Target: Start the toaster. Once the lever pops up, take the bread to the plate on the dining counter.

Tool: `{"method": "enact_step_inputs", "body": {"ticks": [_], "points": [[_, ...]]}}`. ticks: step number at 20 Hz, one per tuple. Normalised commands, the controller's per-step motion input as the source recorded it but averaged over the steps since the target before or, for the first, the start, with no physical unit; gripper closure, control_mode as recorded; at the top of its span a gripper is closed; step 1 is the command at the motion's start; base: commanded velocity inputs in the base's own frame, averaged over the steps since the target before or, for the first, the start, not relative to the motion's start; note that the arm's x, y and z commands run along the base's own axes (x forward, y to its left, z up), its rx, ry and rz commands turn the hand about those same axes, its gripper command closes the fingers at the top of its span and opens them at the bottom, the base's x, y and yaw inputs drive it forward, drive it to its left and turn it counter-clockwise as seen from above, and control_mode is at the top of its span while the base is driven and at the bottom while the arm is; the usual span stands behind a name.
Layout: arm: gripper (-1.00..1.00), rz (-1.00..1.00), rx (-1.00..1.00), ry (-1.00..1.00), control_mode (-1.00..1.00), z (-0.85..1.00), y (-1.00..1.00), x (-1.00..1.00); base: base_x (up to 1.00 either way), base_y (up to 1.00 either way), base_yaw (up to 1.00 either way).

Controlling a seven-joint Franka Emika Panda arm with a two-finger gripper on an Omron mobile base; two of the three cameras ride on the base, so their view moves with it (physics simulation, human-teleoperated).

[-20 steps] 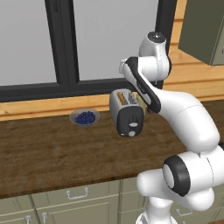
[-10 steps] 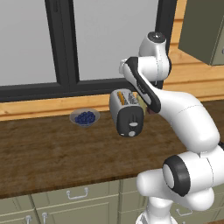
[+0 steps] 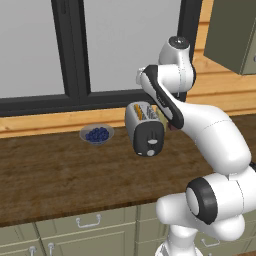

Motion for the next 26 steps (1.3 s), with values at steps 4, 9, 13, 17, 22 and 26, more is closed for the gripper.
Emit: {"method": "enact_step_inputs", "body": {"ticks": [4, 9, 13, 17, 22, 26], "points": [[-1.00, 0.00, 0.00, 0.00, -1.00, 0.00, 0.00, 0.00, 0.00, 0.00, 0.00], [-1.00, 0.00, 0.00, 0.00, -1.00, 0.00, 0.00, 0.00, 0.00, 0.00, 0.00], [-1.00, 0.00, 0.00, 0.00, -1.00, 0.00, 0.00, 0.00, 0.00, 0.00, 0.00], [-1.00, 0.00, 0.00, 0.00, -1.00, 0.00, 0.00, 0.00, 0.00, 0.00, 0.00], [-1.00, 0.00, 0.00, 0.00, -1.00, 0.00, 0.00, 0.00, 0.00, 0.00, 0.00], [-1.00, 0.00, 0.00, 0.00, -1.00, 0.00, 0.00, 0.00, 0.00, 0.00, 0.00]]}}
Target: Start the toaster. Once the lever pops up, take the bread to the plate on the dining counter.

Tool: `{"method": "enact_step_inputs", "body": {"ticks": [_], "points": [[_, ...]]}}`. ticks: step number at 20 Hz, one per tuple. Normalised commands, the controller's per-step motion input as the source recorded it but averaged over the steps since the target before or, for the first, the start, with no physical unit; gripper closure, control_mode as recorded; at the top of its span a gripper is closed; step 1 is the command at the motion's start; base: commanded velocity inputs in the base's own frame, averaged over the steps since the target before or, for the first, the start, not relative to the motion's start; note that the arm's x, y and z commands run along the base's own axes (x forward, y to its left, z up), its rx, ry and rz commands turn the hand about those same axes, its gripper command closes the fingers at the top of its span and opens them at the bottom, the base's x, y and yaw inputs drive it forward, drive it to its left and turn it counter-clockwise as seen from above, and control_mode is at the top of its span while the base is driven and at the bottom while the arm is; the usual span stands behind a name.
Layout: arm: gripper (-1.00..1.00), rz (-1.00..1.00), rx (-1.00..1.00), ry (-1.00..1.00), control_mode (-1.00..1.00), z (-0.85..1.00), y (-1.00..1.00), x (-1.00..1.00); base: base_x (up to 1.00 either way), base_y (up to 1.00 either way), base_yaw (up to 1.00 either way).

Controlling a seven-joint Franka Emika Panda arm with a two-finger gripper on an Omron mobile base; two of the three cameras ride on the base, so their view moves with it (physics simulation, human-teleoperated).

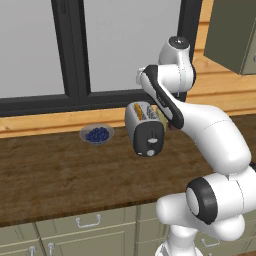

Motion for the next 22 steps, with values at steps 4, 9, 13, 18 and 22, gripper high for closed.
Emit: {"method": "enact_step_inputs", "body": {"ticks": [4, 9, 13, 18, 22], "points": [[-1.00, 0.00, 0.00, 0.00, -1.00, 0.00, 0.00, 0.00, 0.00, 0.00, 0.00], [-1.00, 0.00, 0.00, 0.00, -1.00, 0.00, 0.00, 0.00, 0.00, 0.00, 0.00], [-1.00, 0.00, 0.00, 0.00, -1.00, 0.00, 0.00, 0.00, 0.00, 0.00, 0.00], [-1.00, 0.00, 0.00, 0.00, -1.00, 0.00, 0.00, 0.00, 0.00, 0.00, 0.00], [-1.00, 0.00, 0.00, 0.00, -1.00, 0.00, 0.00, 0.00, 0.00, 0.00, 0.00]]}}
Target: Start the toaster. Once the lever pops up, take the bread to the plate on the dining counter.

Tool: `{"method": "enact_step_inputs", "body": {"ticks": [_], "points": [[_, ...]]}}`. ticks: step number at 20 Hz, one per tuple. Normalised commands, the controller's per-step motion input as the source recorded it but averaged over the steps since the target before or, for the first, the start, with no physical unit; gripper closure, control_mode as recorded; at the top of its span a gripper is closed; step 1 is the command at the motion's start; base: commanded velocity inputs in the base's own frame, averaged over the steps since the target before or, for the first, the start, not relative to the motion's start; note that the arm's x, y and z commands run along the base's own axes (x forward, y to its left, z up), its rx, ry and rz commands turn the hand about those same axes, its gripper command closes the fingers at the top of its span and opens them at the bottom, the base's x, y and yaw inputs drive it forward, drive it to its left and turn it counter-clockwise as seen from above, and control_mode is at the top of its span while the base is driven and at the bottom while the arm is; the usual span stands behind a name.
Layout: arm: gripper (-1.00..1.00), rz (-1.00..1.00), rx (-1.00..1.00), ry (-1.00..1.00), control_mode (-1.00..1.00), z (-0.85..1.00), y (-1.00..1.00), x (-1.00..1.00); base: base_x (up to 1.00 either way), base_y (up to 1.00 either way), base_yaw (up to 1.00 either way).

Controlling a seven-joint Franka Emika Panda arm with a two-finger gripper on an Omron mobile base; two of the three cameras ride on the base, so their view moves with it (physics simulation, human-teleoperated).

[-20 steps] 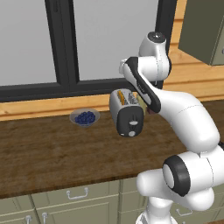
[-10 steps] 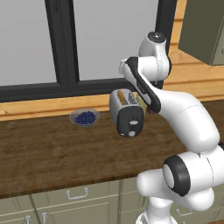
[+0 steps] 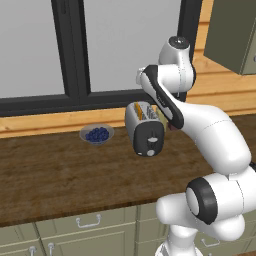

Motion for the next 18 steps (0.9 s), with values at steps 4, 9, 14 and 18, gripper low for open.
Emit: {"method": "enact_step_inputs", "body": {"ticks": [4, 9, 14, 18], "points": [[-1.00, 0.00, 0.00, 0.00, -1.00, 0.00, 0.00, 0.00, 0.00, 0.00, 0.00], [-1.00, 0.00, 0.00, 0.00, -1.00, 0.00, 0.00, 0.00, 0.00, 0.00, 0.00], [-1.00, 0.00, 0.00, 0.00, -1.00, 0.00, 0.00, 0.00, 0.00, 0.00, 0.00], [-1.00, 0.00, 0.00, 0.00, -1.00, 0.00, 0.00, 0.00, 0.00, 0.00, 0.00]]}}
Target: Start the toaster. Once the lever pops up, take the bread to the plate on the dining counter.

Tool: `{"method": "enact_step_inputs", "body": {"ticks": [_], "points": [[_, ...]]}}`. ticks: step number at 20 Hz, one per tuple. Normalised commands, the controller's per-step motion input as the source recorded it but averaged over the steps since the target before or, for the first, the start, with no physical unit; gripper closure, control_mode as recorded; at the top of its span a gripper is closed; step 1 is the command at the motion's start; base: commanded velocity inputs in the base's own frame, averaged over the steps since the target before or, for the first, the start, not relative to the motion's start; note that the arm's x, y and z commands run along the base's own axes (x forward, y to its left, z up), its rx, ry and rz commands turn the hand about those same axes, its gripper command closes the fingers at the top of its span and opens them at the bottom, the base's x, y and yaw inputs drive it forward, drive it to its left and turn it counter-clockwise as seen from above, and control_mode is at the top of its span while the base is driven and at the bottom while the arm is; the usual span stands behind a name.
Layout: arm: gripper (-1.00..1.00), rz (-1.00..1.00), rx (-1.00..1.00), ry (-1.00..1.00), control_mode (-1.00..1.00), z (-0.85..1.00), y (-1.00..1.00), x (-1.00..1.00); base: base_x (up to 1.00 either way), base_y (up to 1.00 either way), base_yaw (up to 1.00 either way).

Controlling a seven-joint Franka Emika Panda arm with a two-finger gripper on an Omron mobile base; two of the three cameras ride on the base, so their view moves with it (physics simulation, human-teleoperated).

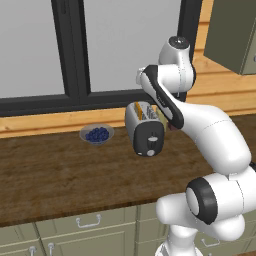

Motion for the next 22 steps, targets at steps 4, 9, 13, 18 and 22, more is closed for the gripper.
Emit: {"method": "enact_step_inputs", "body": {"ticks": [4, 9, 13, 18, 22], "points": [[-1.00, 0.00, 0.00, 0.00, -1.00, 0.00, 0.00, 0.00, 0.00, 0.00, 0.00], [-1.00, 0.00, 0.00, 0.00, -1.00, 0.00, 0.00, 0.00, 0.00, 0.00, 0.00], [-1.00, 0.00, 0.00, 0.00, -1.00, 0.00, 0.00, 0.00, 0.00, 0.00, 0.00], [-1.00, 0.00, 0.00, 0.00, -1.00, 0.00, 0.00, 0.00, 0.00, 0.00, 0.00], [-1.00, 0.00, 0.00, 0.00, -1.00, 0.00, 0.00, 0.00, 0.00, 0.00, 0.00]]}}
